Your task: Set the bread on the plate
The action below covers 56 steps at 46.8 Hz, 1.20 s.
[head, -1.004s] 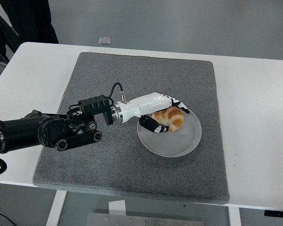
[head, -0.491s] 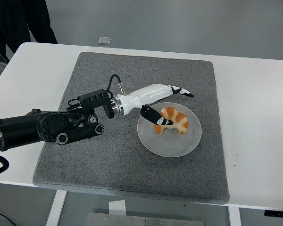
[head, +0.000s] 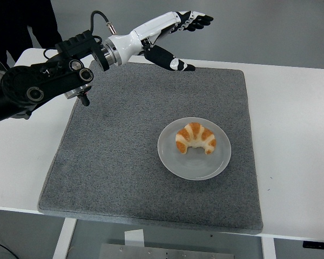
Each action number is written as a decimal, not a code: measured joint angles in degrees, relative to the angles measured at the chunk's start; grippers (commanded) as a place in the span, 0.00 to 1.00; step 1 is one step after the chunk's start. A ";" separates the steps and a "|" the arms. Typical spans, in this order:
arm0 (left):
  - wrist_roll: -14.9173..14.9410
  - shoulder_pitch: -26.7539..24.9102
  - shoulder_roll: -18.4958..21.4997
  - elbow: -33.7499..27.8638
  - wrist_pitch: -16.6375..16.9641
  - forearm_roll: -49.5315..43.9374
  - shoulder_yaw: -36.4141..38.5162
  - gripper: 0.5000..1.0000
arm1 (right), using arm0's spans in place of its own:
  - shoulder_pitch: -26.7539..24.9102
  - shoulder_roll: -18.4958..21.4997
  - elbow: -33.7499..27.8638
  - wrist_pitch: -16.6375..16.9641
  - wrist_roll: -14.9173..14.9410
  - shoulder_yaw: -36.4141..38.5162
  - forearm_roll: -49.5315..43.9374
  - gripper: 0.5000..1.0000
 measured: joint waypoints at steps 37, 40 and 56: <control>0.49 0.54 14.13 6.98 -14.50 -41.42 -2.91 0.96 | 0.00 0.00 0.00 0.00 0.00 0.04 0.00 0.90; 0.54 0.99 14.33 7.79 -15.15 -42.98 -2.87 0.96 | 0.00 0.00 0.00 0.00 0.00 0.03 0.00 0.90; 4.11 4.49 13.92 9.70 -15.46 -48.33 -2.43 0.96 | 0.00 0.00 0.00 0.00 0.00 0.00 0.01 0.90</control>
